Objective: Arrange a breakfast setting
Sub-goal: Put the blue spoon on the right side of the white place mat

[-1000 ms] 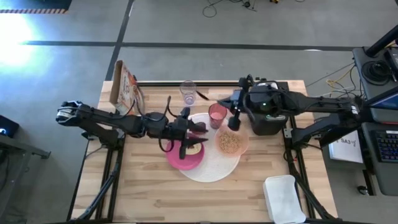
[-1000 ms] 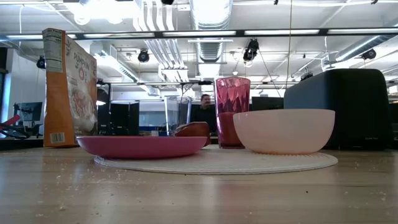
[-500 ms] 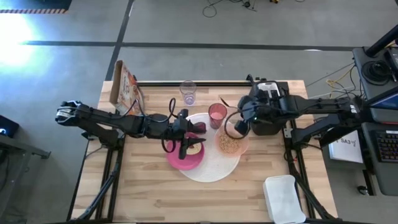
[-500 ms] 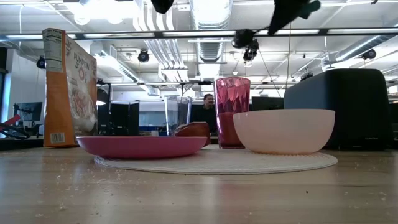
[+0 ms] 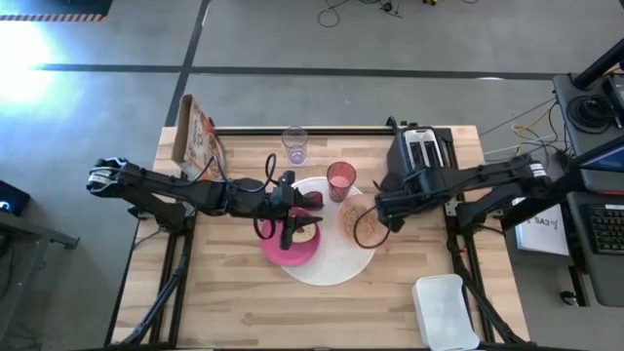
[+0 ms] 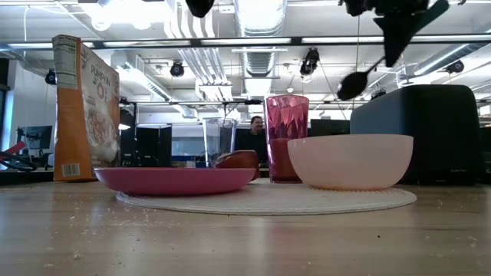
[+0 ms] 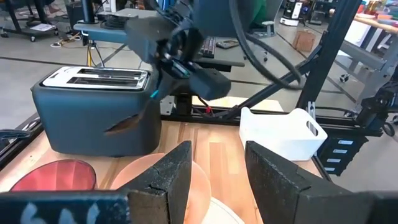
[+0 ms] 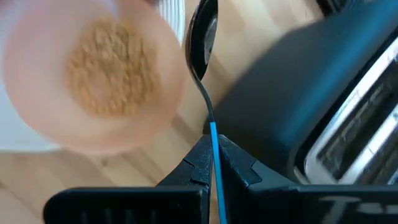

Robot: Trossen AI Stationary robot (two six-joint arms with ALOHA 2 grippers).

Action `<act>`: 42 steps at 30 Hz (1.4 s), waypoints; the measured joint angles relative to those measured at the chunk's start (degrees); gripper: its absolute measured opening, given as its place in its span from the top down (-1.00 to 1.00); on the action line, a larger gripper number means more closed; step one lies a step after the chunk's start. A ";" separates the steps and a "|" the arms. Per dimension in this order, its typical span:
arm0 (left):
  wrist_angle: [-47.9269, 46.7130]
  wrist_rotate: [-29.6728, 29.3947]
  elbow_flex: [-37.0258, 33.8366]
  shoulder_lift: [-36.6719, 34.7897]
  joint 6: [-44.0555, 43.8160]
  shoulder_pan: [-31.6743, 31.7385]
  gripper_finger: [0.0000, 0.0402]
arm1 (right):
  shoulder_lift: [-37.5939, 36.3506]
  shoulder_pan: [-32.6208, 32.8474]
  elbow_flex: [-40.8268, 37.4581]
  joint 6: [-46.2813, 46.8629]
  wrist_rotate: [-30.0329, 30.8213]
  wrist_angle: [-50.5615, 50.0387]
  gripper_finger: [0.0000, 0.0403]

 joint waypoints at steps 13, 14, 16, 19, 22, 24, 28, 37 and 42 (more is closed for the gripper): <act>-1.52 -1.86 0.00 -0.04 2.95 0.11 0.33 | 8.58 8.11 -0.18 11.81 -11.96 -3.26 0.96; -1.54 -2.80 0.00 -0.04 3.19 0.11 0.33 | 9.33 8.61 -0.22 12.43 -12.68 -3.25 0.96; -1.70 -4.73 0.00 -0.05 3.85 0.11 0.33 | 10.90 9.33 -0.23 13.19 -13.68 -3.32 0.96; -1.72 -5.91 0.00 -0.06 4.52 0.13 0.33 | 12.68 9.95 -0.28 13.35 -15.56 -3.27 0.96; -1.76 -5.93 0.00 -0.12 4.57 0.13 0.33 | 13.01 10.14 -0.28 13.40 -16.13 -3.31 0.96; -2.18 -5.94 0.00 -0.15 4.57 0.13 0.33 | 12.40 10.14 -0.31 13.51 -16.13 -3.29 0.96; -2.92 -5.93 0.00 -0.15 4.55 0.13 0.33 | 9.91 10.12 -0.39 14.89 -15.71 -3.34 0.96; -2.88 -5.95 0.00 -0.15 4.57 0.13 0.33 | 5.65 10.24 -2.88 19.92 -19.09 -3.42 0.96; -2.87 -5.97 0.00 -0.15 5.36 0.13 0.33 | 7.56 10.49 -6.16 19.36 -21.32 -3.36 0.96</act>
